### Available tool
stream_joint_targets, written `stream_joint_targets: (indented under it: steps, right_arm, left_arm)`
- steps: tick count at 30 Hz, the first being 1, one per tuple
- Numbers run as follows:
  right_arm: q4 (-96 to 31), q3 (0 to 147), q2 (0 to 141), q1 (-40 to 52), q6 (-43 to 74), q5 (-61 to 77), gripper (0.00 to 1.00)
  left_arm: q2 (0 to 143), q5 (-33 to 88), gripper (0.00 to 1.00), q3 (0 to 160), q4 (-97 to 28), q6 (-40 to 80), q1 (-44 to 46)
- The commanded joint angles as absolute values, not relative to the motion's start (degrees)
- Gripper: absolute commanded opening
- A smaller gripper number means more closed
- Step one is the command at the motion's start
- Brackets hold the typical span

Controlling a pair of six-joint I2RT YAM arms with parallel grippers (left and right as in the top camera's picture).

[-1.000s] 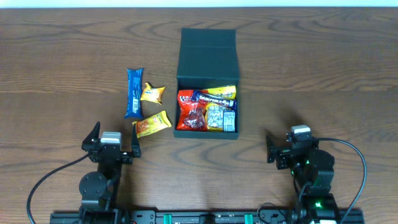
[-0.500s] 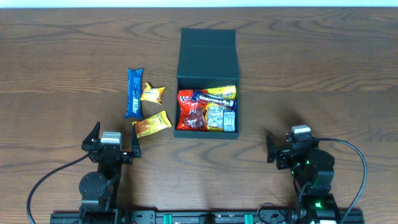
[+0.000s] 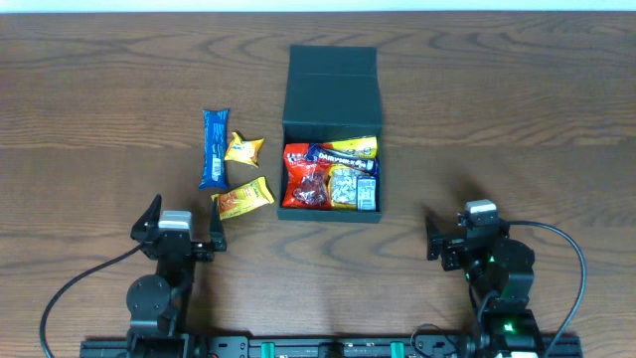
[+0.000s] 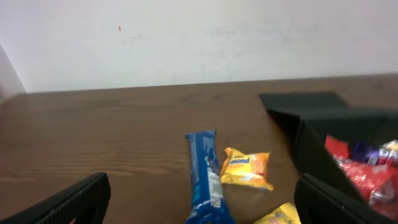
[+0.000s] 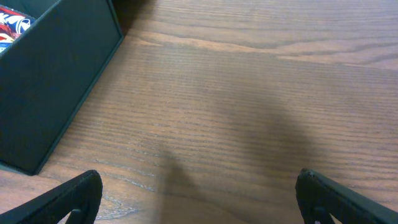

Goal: Pack container
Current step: 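Move the left gripper to the blue wrapped bar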

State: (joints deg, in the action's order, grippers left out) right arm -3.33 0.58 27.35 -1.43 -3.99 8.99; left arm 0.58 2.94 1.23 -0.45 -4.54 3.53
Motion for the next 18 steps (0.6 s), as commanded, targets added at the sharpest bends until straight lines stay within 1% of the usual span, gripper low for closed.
stream_joint_targets:
  steps: [1,2,7,13,18]
  right_arm:
    - [-3.2,0.3,27.0,-1.8,-3.7,8.8,0.99]
    - [-3.2,0.3,27.0,-1.8,-3.7,8.8,0.99]
    - [-3.2,0.3,27.0,-1.8,-3.7,8.8,0.99]
    - [-3.3,0.3,27.0,-1.8,-3.7,8.8,0.99]
    - [-3.2,0.3,27.0,-1.8,-3.7,8.8,0.99]
  left_arm:
    - [0.3,0.8,0.95,0.6,1.1,7.5,3.4]
    - [0.6,0.6,0.95,1.4,1.1,10.0,3.4]
    - [8.0,0.6,0.95,10.4,-3.9,10.1,3.4]
    - [26.0,5.3,0.95,27.3,-12.7,10.1,3.5]
    - [38.5,10.1,0.95,36.7,-13.7,10.4,3.4]
